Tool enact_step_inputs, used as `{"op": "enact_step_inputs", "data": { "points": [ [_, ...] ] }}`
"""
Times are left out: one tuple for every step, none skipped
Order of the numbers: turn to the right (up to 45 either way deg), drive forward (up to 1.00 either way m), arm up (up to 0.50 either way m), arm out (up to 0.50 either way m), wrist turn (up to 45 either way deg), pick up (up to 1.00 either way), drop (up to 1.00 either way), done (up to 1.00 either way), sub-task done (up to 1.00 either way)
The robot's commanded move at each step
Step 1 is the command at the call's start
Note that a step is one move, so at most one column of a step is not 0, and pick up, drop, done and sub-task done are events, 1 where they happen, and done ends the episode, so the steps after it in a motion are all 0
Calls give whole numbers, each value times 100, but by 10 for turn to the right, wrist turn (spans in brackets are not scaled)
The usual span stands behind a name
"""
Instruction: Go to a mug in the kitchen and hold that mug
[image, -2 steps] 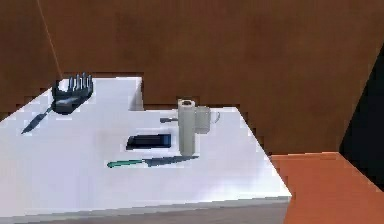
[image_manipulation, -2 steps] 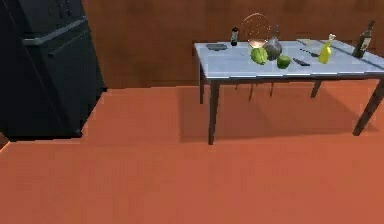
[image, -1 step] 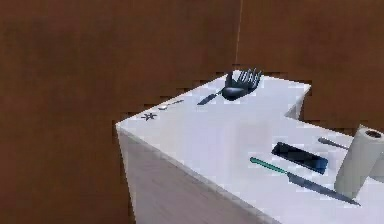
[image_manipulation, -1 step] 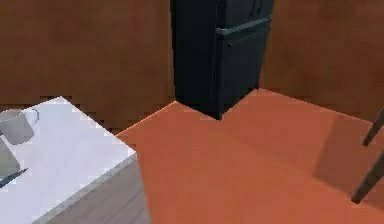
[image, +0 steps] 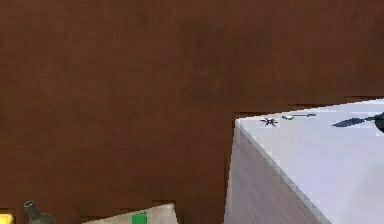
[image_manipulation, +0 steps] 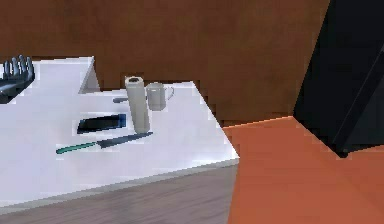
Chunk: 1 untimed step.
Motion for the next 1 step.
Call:
{"op": "enact_step_inputs", "data": {
  "points": [
    [0, 0, 50, 0, 0, 0, 0, 0, 0]
  ]
}}
